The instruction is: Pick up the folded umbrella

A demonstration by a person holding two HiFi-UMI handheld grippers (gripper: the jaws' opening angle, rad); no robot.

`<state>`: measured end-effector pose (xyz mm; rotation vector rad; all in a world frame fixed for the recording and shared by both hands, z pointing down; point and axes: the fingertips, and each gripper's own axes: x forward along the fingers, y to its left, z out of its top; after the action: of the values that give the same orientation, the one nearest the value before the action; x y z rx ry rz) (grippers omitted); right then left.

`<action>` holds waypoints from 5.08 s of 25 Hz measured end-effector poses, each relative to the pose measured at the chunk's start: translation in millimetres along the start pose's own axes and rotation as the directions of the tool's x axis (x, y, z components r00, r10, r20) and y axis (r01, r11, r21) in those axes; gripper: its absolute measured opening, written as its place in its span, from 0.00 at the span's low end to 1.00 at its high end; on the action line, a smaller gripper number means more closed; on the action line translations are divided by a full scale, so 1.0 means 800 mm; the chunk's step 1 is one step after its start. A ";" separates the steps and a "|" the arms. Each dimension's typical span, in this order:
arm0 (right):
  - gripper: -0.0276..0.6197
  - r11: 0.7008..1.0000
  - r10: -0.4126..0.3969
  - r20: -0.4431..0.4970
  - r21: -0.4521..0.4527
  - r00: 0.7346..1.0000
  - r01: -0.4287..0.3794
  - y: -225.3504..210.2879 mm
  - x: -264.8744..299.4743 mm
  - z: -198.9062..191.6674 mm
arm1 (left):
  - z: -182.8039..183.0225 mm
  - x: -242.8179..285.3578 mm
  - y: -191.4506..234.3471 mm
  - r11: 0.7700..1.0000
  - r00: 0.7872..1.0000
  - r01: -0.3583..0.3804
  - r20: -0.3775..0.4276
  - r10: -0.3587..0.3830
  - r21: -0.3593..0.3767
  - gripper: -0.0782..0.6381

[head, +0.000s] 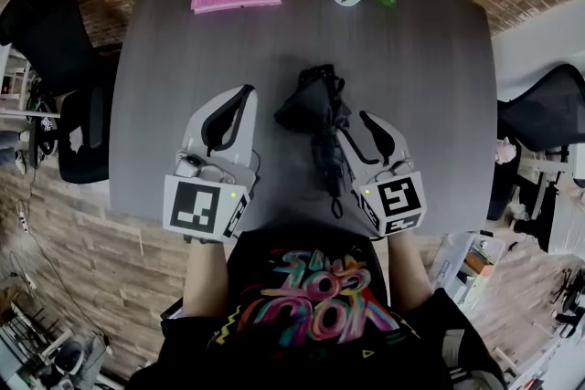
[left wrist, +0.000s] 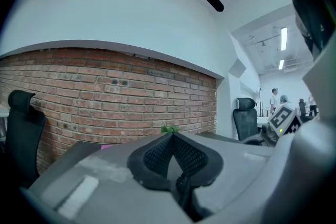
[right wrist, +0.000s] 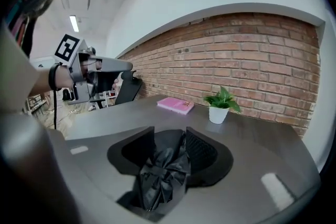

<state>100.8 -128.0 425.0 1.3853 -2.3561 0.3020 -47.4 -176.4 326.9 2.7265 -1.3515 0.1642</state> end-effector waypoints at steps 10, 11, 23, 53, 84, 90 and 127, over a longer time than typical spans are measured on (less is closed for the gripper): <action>0.46 0.999 0.044 -0.100 -0.027 0.994 -0.047 0.020 0.035 -0.054 | -0.013 -0.013 0.007 0.999 0.999 -0.035 -0.021 0.035 -0.010 0.11; 0.47 0.998 0.047 -0.115 -0.025 0.992 -0.050 0.021 0.039 -0.061 | -0.015 -0.015 0.007 0.999 0.999 -0.040 -0.023 0.039 -0.011 0.11; 0.60 0.999 0.051 -0.264 0.012 0.963 -0.049 0.021 0.085 -0.132 | -0.032 -0.031 0.017 0.996 0.995 -0.088 -0.050 0.087 -0.026 0.11; 0.69 0.980 0.194 -0.430 0.048 0.882 -0.192 0.030 0.154 -0.169 | -0.041 -0.033 0.022 0.992 0.992 -0.116 -0.057 0.113 -0.044 0.11; 0.51 0.982 0.149 -0.248 0.147 0.957 -0.115 0.028 0.094 -0.084 | 0.010 -0.024 0.014 0.999 0.998 -0.037 0.042 0.036 0.003 0.11; 0.51 0.983 0.104 -0.166 0.165 0.981 -0.076 0.017 0.063 -0.049 | 0.018 -0.013 -0.004 0.999 0.998 0.030 0.056 -0.031 0.015 0.11; 0.51 0.975 -0.205 0.271 0.140 0.941 0.172 -0.062 -0.170 0.086 | 0.037 0.023 -0.052 0.987 0.985 0.161 0.065 -0.162 0.019 0.11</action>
<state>188.3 -70.6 303.0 1.8026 -2.4343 0.1966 -1.7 -169.5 298.9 2.8614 -1.1403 0.0719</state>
